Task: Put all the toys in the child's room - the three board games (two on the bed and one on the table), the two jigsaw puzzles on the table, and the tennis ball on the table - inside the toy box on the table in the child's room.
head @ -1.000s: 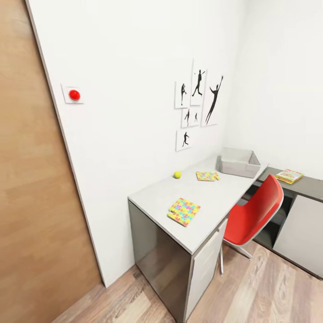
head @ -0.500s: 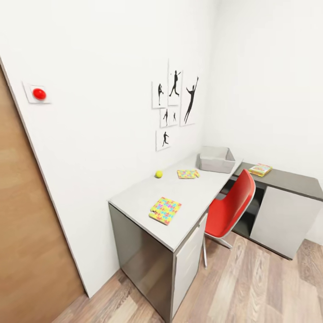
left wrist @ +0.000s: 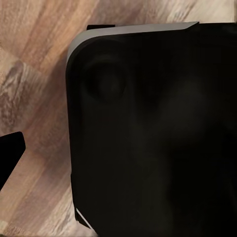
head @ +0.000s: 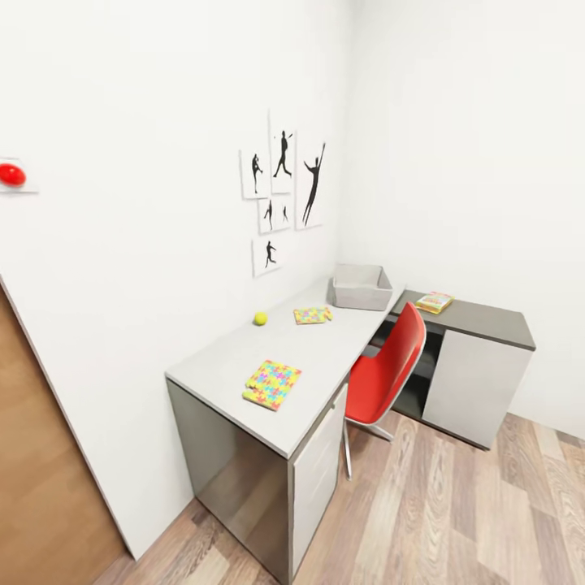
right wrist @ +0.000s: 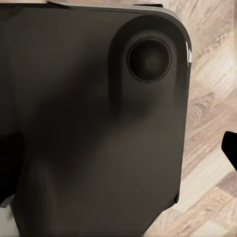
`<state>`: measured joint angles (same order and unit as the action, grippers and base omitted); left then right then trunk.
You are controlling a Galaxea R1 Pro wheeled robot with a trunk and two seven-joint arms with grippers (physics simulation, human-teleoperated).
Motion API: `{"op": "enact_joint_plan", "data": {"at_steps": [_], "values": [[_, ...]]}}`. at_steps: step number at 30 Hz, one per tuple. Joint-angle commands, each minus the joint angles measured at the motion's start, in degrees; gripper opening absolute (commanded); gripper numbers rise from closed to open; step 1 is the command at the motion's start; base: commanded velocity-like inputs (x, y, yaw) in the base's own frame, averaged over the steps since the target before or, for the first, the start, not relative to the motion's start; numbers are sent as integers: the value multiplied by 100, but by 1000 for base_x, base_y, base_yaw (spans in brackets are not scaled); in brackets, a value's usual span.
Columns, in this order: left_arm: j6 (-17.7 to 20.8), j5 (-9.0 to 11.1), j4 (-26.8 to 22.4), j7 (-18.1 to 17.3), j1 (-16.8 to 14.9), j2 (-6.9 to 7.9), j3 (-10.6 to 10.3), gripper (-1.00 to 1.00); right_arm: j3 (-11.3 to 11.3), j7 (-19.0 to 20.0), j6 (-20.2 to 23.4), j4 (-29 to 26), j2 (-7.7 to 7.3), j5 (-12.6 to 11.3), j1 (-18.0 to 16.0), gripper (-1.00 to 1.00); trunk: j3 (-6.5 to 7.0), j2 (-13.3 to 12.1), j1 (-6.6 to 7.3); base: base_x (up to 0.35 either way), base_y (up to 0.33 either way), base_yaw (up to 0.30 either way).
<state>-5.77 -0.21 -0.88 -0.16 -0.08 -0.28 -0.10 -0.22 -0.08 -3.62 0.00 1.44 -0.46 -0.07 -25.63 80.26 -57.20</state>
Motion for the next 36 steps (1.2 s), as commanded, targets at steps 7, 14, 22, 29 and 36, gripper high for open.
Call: {"op": "enact_joint_plan", "data": {"at_steps": [7,14,22,29,36], "values": [[-14,-12,0,-15,-1,1,-21,100,3,1,-24,0,-7,15,-2,100,50,-119,67,0,0,-22],[-16,-14,0,-19,-1,6,-19,100,-3,12,-12,0,-19,9,-2,100,50,-119,67,0,0,-127],[-21,-21,0,-14,-1,-14,-24,100,-4,16,4,0,-21,-5,-2,100,50,-119,67,69,-36,-259],[-29,-23,0,-9,-1,-16,-32,100,-4,17,9,0,-22,-6,-2,100,50,-119,67,226,-142,-284],[-30,-23,-3,-2,-1,-21,-34,100,-4,21,33,0,-21,-6,-2,100,50,-119,67,261,-170,-287]]}}
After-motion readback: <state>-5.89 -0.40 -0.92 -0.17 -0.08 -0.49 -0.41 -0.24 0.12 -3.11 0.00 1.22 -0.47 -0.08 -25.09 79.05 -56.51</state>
